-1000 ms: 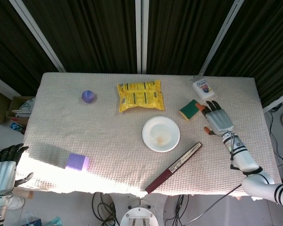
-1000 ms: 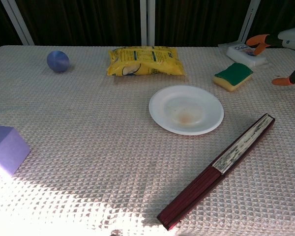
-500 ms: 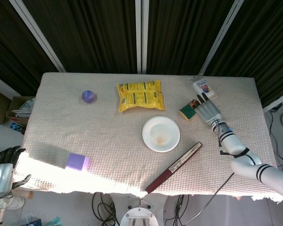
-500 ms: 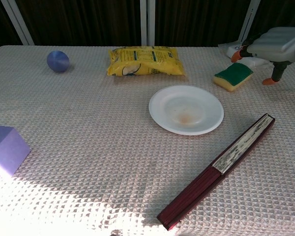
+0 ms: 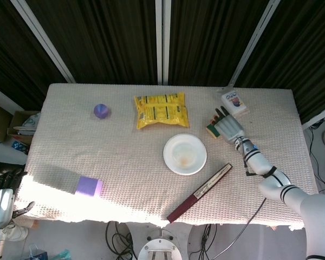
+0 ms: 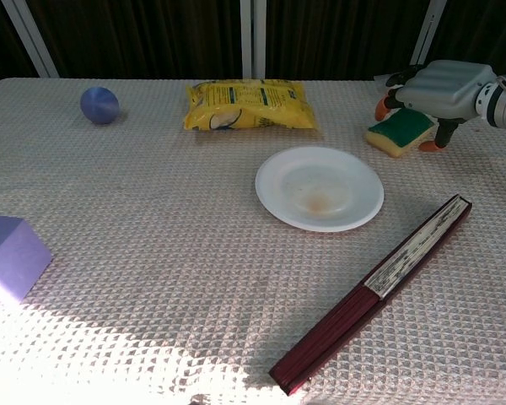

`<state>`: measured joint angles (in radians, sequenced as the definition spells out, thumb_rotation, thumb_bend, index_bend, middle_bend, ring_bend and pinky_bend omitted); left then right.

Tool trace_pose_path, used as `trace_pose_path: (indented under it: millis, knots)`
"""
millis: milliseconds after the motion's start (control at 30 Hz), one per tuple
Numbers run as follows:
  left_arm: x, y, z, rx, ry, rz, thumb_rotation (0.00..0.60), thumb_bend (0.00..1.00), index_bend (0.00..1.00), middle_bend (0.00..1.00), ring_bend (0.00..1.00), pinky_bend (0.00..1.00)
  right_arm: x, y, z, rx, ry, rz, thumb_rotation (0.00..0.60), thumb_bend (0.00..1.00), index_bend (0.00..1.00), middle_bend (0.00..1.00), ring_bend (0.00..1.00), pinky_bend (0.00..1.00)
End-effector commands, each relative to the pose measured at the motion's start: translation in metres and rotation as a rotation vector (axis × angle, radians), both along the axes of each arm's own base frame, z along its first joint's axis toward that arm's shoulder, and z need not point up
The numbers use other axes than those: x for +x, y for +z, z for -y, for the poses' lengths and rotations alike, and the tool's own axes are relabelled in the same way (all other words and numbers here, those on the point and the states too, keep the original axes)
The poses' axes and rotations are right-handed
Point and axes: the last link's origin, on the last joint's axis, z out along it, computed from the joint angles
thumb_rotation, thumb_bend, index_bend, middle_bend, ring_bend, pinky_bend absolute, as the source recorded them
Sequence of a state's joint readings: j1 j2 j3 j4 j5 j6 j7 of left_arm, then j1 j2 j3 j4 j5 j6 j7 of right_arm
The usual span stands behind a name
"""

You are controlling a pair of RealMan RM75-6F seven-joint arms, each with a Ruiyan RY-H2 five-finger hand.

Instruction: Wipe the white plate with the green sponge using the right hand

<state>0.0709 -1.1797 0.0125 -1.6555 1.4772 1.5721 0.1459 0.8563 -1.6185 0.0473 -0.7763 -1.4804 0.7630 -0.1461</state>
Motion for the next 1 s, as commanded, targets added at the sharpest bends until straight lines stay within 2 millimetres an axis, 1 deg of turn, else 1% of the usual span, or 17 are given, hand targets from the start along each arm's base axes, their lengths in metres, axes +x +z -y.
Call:
trace_pose_path:
  millis: [33, 233, 400, 533, 700, 767, 833, 900, 1000]
  knots:
    - [-0.001, 0.000, 0.000, 0.002, 0.003, 0.000, 0.600, 0.12, 0.20, 0.14, 0.12, 0.15, 0.003, -0.006, 0.002, 0.006, 0.019, 0.011, 0.600, 0.18, 0.25, 0.20, 0.00, 0.00]
    - [-0.002, 0.001, 0.001, 0.004, 0.008, 0.000, 0.600, 0.12, 0.20, 0.14, 0.12, 0.15, 0.004, -0.010, 0.007, 0.006, 0.018, 0.025, 0.600, 0.20, 0.27, 0.22, 0.00, 0.00]
    - [-0.003, 0.001, 0.001, 0.005, 0.012, 0.001, 0.600, 0.12, 0.20, 0.14, 0.12, 0.15, 0.001, -0.012, 0.008, 0.013, 0.012, 0.024, 0.600, 0.22, 0.32, 0.24, 0.00, 0.00]
    - [-0.002, 0.001, 0.001, 0.006, 0.012, 0.001, 0.600, 0.12, 0.20, 0.14, 0.12, 0.15, 0.000, -0.011, 0.008, 0.009, 0.014, 0.041, 0.600, 0.25, 0.36, 0.26, 0.03, 0.00]
    - [-0.001, 0.001, 0.000, 0.004, 0.008, -0.002, 0.600, 0.12, 0.20, 0.14, 0.12, 0.15, 0.001, -0.006, 0.009, 0.001, 0.030, 0.077, 0.600, 0.29, 0.45, 0.32, 0.09, 0.00]
    - [-0.001, 0.001, 0.001, 0.005, 0.009, -0.002, 0.600, 0.12, 0.20, 0.14, 0.12, 0.15, 0.005, -0.001, 0.007, -0.004, 0.045, 0.137, 0.600, 0.29, 0.47, 0.34, 0.10, 0.00]
    - [-0.001, 0.001, 0.001, 0.005, 0.013, -0.001, 0.600, 0.12, 0.20, 0.14, 0.12, 0.15, 0.014, 0.005, 0.002, -0.004, 0.084, 0.221, 0.600, 0.30, 0.49, 0.35, 0.11, 0.00]
    - [-0.002, 0.001, 0.002, 0.003, 0.017, -0.002, 0.600, 0.12, 0.20, 0.14, 0.12, 0.15, 0.025, 0.009, -0.008, 0.015, 0.121, 0.341, 0.600, 0.31, 0.50, 0.37, 0.12, 0.00]
    - [-0.001, 0.002, 0.002, 0.003, 0.014, -0.002, 0.600, 0.12, 0.20, 0.14, 0.12, 0.15, 0.039, 0.009, -0.024, 0.067, 0.133, 0.498, 0.600, 0.33, 0.51, 0.38, 0.12, 0.00]
